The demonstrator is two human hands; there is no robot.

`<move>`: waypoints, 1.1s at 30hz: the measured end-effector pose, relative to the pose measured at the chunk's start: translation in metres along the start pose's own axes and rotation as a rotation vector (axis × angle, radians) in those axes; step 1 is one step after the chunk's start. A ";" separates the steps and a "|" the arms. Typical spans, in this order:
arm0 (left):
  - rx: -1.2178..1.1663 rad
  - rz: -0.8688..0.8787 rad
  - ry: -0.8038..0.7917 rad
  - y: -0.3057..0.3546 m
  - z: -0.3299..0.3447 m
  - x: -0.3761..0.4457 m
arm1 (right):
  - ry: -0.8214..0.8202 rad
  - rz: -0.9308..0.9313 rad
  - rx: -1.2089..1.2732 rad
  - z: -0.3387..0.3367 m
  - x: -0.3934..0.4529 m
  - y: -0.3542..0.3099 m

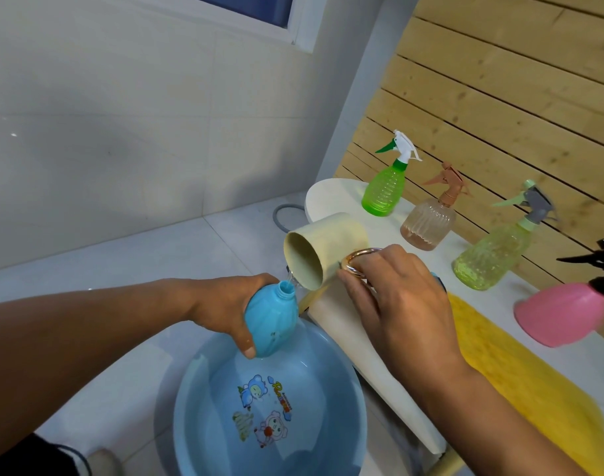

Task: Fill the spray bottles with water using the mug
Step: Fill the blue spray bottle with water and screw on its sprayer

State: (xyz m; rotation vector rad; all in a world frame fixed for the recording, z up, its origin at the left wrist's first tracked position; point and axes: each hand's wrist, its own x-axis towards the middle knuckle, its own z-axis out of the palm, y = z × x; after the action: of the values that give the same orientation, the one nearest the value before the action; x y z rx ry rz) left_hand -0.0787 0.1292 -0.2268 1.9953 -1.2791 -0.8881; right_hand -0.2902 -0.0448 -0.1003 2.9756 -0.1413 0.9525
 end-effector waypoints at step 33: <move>-0.064 -0.038 -0.021 -0.021 -0.004 -0.014 | -0.620 0.521 0.024 0.126 -0.029 0.031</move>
State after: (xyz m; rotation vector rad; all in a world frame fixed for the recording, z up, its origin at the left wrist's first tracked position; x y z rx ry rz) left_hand -0.0685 0.1506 -0.2376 1.9715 -1.2125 -0.9583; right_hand -0.2434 -0.0782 -0.2199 3.1966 -0.9415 -0.0165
